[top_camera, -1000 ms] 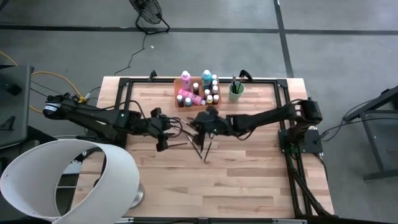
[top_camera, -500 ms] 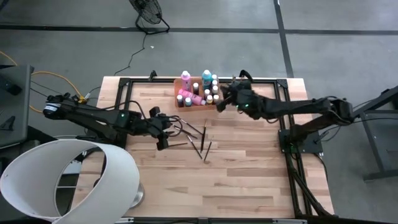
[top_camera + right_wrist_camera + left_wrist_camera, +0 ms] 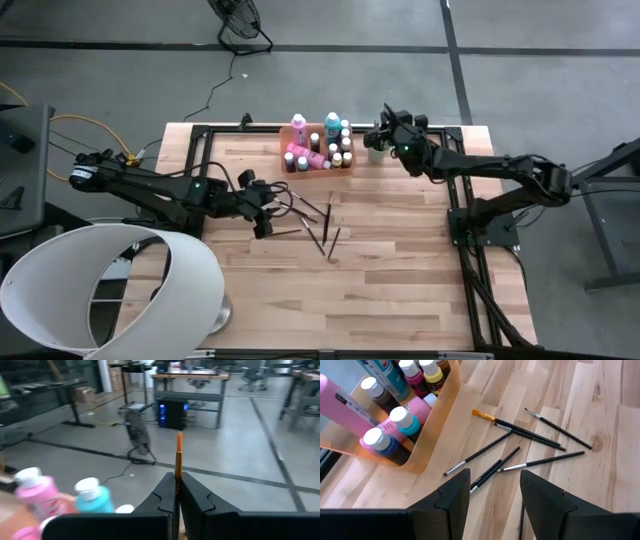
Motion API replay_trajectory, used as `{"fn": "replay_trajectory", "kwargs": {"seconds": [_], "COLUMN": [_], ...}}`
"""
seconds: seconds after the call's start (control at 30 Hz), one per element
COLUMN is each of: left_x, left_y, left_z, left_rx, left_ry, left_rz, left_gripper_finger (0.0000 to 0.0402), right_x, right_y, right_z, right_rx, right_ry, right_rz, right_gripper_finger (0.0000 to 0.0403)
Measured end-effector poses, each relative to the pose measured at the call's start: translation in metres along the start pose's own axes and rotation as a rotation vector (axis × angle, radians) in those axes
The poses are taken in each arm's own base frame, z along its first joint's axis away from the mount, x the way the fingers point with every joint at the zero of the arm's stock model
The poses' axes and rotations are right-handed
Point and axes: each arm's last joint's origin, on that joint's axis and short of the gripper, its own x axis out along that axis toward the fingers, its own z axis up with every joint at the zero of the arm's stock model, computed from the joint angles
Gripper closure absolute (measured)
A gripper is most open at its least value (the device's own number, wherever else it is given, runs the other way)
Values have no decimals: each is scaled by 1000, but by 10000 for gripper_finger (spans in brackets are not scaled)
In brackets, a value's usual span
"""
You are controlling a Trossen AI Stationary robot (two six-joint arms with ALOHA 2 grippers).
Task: Pick & Place Paint Supplies
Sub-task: Put the gold paint brush into the green cup
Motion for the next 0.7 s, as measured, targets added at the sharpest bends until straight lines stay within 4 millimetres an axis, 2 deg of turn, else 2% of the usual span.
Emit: {"fn": "replay_trajectory", "kwargs": {"seconds": [0.17,0.4,0.7], "left_x": [0,0,0], "left_y": [0,1,3], "left_z": [0,0,-1], "left_rx": [-26,-51,-102], "left_ry": [-1,-16,-10], "left_rz": [1,46,71], "left_gripper_finger": [233,233,233], "right_x": [17,40,45], "right_y": [-16,-23,-21], "right_z": [3,-14,-25], "right_rx": [9,-13,-42], "right_ry": [15,94,139], "right_rz": [-15,10,18], "right_gripper_finger": [399,389,385]}}
